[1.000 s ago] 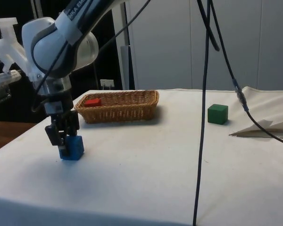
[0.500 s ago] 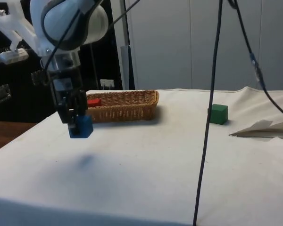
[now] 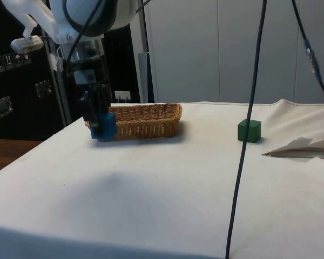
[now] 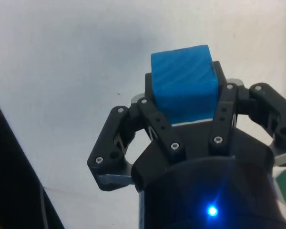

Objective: Pick up exactly two blocks and place them into the basket.

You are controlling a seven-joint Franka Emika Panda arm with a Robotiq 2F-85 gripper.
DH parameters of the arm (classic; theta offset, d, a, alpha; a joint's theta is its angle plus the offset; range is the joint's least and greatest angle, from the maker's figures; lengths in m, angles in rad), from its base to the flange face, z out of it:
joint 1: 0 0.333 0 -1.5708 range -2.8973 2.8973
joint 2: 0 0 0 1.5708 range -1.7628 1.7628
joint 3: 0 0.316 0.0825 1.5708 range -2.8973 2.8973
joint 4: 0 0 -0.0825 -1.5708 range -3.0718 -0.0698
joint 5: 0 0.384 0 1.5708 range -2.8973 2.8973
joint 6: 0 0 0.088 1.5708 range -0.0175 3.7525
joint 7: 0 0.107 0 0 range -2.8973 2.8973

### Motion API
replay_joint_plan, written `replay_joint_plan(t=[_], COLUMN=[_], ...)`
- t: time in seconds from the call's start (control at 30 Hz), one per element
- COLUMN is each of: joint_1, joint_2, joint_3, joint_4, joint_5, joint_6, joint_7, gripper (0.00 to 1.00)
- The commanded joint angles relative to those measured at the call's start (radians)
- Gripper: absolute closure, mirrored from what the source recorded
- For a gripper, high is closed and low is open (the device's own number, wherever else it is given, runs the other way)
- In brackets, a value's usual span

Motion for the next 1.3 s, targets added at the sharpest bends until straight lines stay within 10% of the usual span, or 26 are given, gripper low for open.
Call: replay_joint_plan(t=[0.0,0.87,1.27], joint_1=[0.002,-0.004,-0.029], joint_2=[-0.019,-0.08,-0.055], joint_3=[-0.007,-0.078,-0.133], joint_4=[-0.017,-0.045,-0.051], joint_5=[-0.011,-0.098,-0.087], joint_6=[0.012,-0.006,0.014], joint_7=[-0.005,-0.082,-0.176], gripper=[0.99,0.99,0.99])
